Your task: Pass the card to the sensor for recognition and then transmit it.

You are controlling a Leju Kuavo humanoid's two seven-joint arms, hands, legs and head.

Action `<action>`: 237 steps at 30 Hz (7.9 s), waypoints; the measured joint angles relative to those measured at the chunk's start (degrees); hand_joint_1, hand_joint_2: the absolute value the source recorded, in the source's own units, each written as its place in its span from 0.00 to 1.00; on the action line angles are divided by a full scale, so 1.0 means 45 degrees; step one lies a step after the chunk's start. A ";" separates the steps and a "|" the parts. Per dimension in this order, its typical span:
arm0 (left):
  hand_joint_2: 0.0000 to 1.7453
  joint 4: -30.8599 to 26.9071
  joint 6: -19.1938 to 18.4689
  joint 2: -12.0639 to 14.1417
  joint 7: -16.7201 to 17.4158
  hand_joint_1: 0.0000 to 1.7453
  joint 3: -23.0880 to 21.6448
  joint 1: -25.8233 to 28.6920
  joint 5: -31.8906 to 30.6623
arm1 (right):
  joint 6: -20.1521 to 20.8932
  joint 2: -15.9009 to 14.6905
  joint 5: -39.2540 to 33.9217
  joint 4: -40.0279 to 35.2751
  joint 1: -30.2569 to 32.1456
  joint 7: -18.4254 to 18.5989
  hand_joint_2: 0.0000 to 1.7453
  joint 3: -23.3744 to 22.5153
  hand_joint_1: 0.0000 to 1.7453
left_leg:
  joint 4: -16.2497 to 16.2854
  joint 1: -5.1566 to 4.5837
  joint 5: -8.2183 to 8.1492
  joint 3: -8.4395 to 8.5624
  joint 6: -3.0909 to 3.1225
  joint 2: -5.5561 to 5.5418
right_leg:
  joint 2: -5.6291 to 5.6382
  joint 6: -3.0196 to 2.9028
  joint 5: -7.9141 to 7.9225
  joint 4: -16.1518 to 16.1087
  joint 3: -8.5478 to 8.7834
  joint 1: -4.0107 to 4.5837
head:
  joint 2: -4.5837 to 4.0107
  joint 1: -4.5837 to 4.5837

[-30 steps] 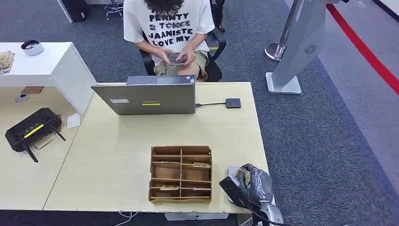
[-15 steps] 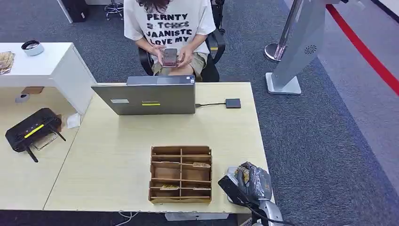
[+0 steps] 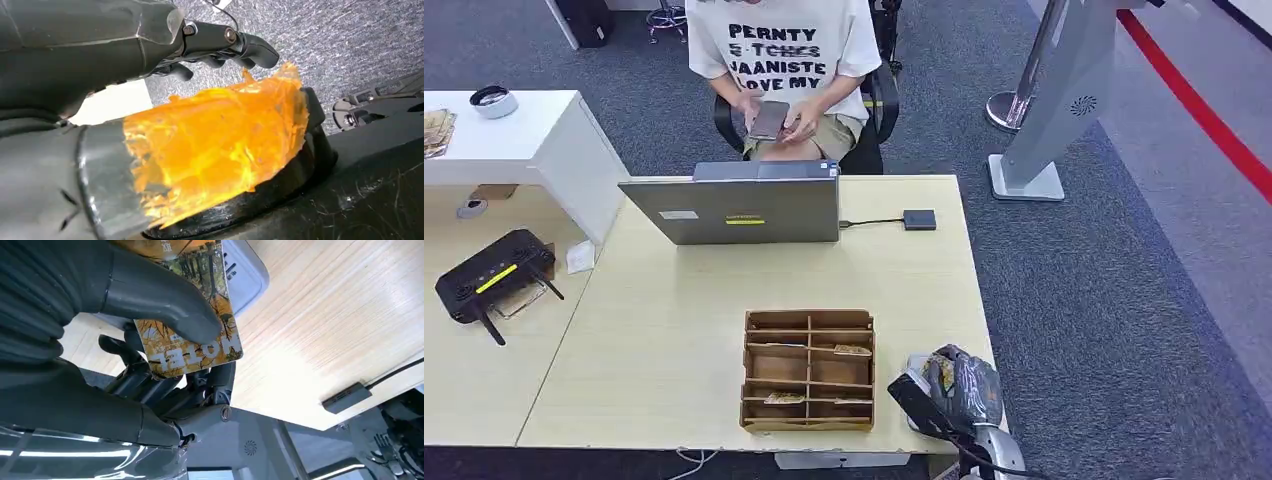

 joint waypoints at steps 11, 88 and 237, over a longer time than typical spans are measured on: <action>0.00 0.0000 0.0000 0.0000 0.0000 0.00 0.0063 0.0000 0.0000 | -0.0015 0.0000 0.0000 -0.0029 0.0059 0.0000 1.00 0.0000 1.00 | 0.0000 0.0000 -0.0004 0.0000 0.0005 0.0000 | 0.0000 0.0001 -0.0001 -0.0002 0.0001 0.0000 | 0.0000 0.0000; 0.00 0.0000 -0.0039 0.0015 0.0024 0.00 0.0063 0.0000 -0.0087 | 0.0020 -0.0384 0.1088 0.0029 0.0034 0.0855 1.00 0.0257 1.00 | 0.0000 -0.0001 -0.0018 0.0047 0.0028 0.0001 | -0.0002 0.0005 -0.0003 -0.0013 0.0057 -0.0001 | 0.0000 0.0000; 0.00 0.0000 -0.1190 -0.0009 0.0039 0.00 -0.3191 -0.0484 -0.2710 | -0.2409 0.1123 0.3433 -0.1765 -0.6472 -0.1328 0.00 -0.0015 0.00 | 0.0014 -0.0001 -0.0003 -0.0092 0.0050 -0.0029 | -0.0026 0.0034 -0.0003 -0.0008 -0.0068 0.0001 | 0.0000 0.0000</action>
